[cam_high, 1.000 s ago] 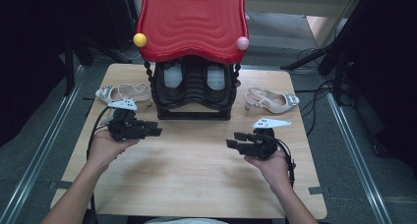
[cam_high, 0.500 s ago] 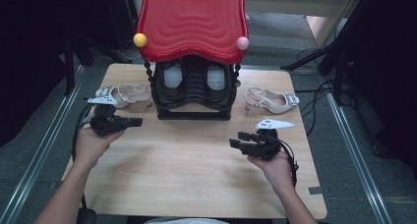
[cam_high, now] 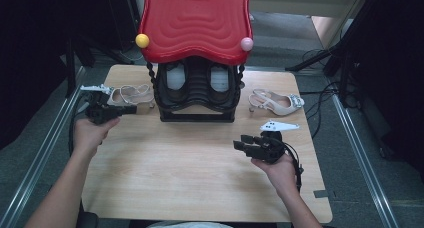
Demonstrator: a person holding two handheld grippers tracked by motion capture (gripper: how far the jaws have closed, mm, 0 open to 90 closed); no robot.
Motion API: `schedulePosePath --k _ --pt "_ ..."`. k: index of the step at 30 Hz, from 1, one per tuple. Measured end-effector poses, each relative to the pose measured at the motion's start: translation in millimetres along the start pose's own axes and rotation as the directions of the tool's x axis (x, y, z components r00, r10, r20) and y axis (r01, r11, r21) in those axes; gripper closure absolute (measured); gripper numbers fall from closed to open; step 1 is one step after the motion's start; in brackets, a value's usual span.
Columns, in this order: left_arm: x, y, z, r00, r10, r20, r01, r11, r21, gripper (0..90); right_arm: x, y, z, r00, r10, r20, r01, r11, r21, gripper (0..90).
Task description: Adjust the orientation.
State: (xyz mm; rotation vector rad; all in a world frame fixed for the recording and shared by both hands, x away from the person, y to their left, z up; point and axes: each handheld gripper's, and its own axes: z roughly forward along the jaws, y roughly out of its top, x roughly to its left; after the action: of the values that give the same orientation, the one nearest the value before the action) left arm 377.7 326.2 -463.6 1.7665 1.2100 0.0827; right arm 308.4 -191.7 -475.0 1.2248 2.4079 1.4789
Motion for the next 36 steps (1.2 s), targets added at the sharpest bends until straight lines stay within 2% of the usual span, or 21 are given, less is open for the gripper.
schedulePosePath --k 2,4,6,9,10,15,16,19,21,24,27,30,34,36 --pt "7.8 7.4 -1.1 0.9997 -0.017 -0.015 0.017 0.9998 -0.012 90.0 0.2 -1.0 1.6 1.0 -0.001 0.0 0.001 1.0 0.01 52.9" --pt "13.6 13.4 0.7 0.999 -0.018 -0.042 0.018 0.9998 0.0 90.0 0.5 -2.1 3.4 1.0 -0.002 0.0 0.002 1.0 0.018 51.5" --pt "18.8 19.4 3.6 0.9987 -0.031 -0.041 0.032 0.9995 0.005 90.0 1.0 -3.0 5.6 0.9999 -0.011 -0.004 0.011 1.0 0.026 50.9" --pt "21.1 28.2 9.7 0.9968 -0.021 -0.077 0.023 0.9995 0.024 90.0 2.4 -3.6 7.6 0.9999 -0.016 -0.003 0.016 0.999 0.037 50.1" --pt "22.0 31.8 12.7 0.9947 -0.015 -0.102 0.018 0.9994 0.028 90.0 2.5 -3.7 8.0 0.9998 -0.019 -0.001 0.019 0.999 0.04 49.8" --pt "31.0 44.7 22.1 0.9922 -0.035 -0.12 0.037 0.9992 0.018 90.0 4.1 -5.3 8.7 0.9997 -0.023 0.005 0.022 0.998 0.052 48.3" --pt "32.7 46.5 24.1 0.9921 -0.039 -0.119 0.043 0.9987 0.029 90.0 4.3 -5.9 9.1 0.9996 -0.028 0.006 0.027 0.998 0.056 48.1" --pt "35.1 52.0 34.3 0.99 -0.022 -0.139 0.028 0.9988 0.039 90.0 5.1 -7.6 11.0 0.9996 -0.028 0.011 0.027 0.997 0.069 48.0" --pt "35.9 52.4 39.2 0.9891 -0.034 -0.143 0.038 0.9989 0.026 90.0 5.3 -8.3 11.9 0.9996 -0.029 0.007 0.028 0.996 0.079 48.0" --pt "39.5 48.1 48.1 0.9864 -0.042 -0.159 0.051 0.997 0.057 90.0 6.1 -9.6 12.8 0.9994 -0.033 0.006 0.032 0.996 0.083 48.0" --pt "44.3 41.2 54.0 0.9843 -0.063 -0.165 0.073 0.9956 0.058 90.0 6.8 -11.0 12.1 0.9993 -0.035 0.011 0.034 0.995 0.092 47.9" --pt "45.7 34.0 58.1 0.9791 -0.049 -0.197 0.065 0.9951 0.075 90.0 5.4 -12.5 11.7 0.9993 -0.033 0.017 0.032 0.995 0.095 47.2" --pt "47.1 28.2 55.8 0.9788 -0.057 -0.197 0.07 0.9957 0.06 90.0 4.6 -13.9 11.5 0.9992 -0.033 0.023 0.03 0.995 0.099 47.0" --pt "46.4 24.7 54.5 0.9767 -0.055 -0.207 0.068 0.9964 0.052 90.0 4.9 -13.9 10.8 0.9987 -0.037 0.036 0.033 0.995 0.091 47.0"
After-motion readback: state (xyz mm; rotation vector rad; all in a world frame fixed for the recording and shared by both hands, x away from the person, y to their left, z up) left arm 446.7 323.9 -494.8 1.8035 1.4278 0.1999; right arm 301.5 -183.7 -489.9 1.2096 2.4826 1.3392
